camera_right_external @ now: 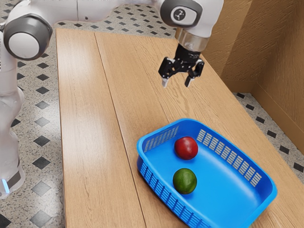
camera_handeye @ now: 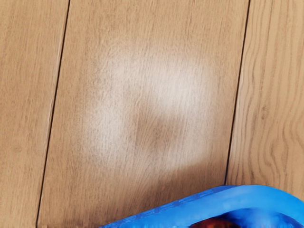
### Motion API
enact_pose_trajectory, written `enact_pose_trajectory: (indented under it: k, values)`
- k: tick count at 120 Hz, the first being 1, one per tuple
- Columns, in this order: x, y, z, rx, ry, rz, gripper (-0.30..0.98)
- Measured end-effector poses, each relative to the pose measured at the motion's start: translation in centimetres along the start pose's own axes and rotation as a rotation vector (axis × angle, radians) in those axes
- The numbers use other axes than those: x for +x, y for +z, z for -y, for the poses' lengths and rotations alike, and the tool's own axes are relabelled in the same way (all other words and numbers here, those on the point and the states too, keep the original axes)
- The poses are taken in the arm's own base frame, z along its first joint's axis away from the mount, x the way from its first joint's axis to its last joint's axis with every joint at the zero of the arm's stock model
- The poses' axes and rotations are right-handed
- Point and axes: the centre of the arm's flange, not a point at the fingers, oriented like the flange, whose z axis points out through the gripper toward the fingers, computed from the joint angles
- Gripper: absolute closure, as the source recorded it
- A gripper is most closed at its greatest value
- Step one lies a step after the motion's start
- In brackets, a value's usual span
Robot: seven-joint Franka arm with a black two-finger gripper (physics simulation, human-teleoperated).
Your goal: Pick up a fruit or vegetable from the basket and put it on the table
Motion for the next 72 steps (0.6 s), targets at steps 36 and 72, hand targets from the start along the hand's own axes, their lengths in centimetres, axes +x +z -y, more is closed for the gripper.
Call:
enact_pose_trajectory:
  k: [36,72]
  values:
    - [-2.2,0.3,-0.8,0.001,0.166,0.09,0.0]
    - [-12.4,4.6,-0.6,0.023,0.549,0.116,0.0]
